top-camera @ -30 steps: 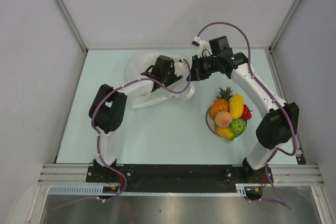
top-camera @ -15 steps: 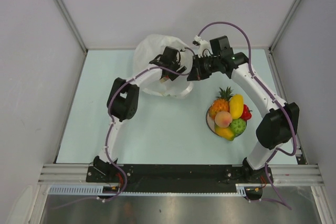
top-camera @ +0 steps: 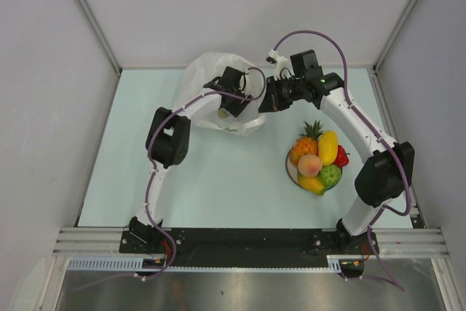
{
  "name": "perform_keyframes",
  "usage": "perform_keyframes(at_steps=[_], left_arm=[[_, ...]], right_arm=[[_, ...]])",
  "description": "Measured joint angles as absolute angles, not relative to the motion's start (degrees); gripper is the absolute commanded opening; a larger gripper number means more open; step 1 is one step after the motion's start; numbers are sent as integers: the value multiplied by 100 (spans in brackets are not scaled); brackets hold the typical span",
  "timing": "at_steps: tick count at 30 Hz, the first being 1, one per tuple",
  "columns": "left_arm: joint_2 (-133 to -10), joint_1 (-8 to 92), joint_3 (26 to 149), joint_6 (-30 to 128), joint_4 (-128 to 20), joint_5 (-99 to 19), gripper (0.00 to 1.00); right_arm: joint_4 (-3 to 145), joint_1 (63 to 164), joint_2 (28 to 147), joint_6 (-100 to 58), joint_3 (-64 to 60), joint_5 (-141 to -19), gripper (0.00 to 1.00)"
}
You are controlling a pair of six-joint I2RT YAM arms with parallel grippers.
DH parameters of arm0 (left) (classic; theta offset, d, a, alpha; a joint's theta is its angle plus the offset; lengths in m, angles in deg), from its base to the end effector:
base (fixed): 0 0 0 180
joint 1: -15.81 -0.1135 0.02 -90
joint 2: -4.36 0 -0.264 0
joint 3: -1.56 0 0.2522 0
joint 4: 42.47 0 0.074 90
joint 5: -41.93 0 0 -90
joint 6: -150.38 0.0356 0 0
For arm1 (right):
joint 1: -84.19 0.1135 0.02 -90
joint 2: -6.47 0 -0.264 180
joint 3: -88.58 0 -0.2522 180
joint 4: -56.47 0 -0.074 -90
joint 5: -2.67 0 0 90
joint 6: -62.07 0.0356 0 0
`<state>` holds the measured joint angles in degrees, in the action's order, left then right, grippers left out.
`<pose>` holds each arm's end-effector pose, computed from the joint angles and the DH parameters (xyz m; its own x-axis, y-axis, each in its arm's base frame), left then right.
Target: Take the fake fruits out of the plastic bag
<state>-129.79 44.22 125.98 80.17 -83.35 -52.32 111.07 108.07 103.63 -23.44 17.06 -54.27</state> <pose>0.4603 -0.2460 0.1757 -0.4930 0.6505 -0.5777 0.6377 0.7219 0.2687 0.3358 0.1699 0.3538 -0.6799 -0.2293 -0.6965 -0.6512 0.6255 0.4298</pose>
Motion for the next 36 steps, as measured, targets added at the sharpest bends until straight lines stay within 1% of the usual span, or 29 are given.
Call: perform_keyframes(at_steps=[1,2,4,5,8,11,14,18,19,20,21,22,25,28,31,34,36], left_arm=[[-12970,4409,12598,7969,-8372,-5188,73],[-12964,4400,12598,7919,-8392,-5158,67],[-12948,4382,12598,7836,-8411,-5088,62],[-12942,4378,12598,7812,-8420,-5066,56],[-12896,4380,12598,7735,-8433,-5018,44],[-12826,4380,12598,7694,-8438,-4948,41],[-12695,4380,12591,7674,-8484,-4858,41],[-12203,4380,12399,7613,-8523,-4631,40],[-12004,4380,12278,7589,-8529,-4587,40],[-11827,4380,12180,7582,-8534,-4548,43],[-11613,4380,12064,7582,-8534,-4487,47],[-11379,4380,11966,7578,-8536,-4437,55],[-11045,4380,11889,7578,-8505,-4301,67],[-11021,4382,11892,7545,-8409,-4203,70],[-11394,4413,12115,7541,-8390,-4244,70],[-11838,4452,12274,7554,-8357,-4533,71],[-11978,4457,12171,7565,-8324,-4778,73]], right_arm=[[11107,10807,10368,-2344,1706,-5427,0],[11107,10807,10372,-2344,1706,-5427,0],[11107,10807,10376,-2344,1706,-5427,0],[11107,10807,10378,-2346,1706,-5427,0],[11107,10811,10378,-2346,1706,-5429,0],[11107,10824,10378,-2353,1706,-5429,0],[11107,10840,10378,-2370,1706,-5433,0],[11102,10807,10378,-2410,1682,-5457,0],[11098,10796,10378,-2414,1667,-5460,0],[11092,10770,10378,-2414,1641,-5466,0],[11089,10737,10378,-2416,1619,-5475,0],[11083,10700,10381,-2423,1597,-5488,0],[11057,10619,10398,-2462,1569,-5501,0],[11039,10575,10422,-2495,1569,-5505,0],[11039,10586,10444,-2499,1569,-5503,0],[11041,10606,10451,-2502,1569,-5503,0],[11039,10621,10451,-2515,1569,-5503,0]])
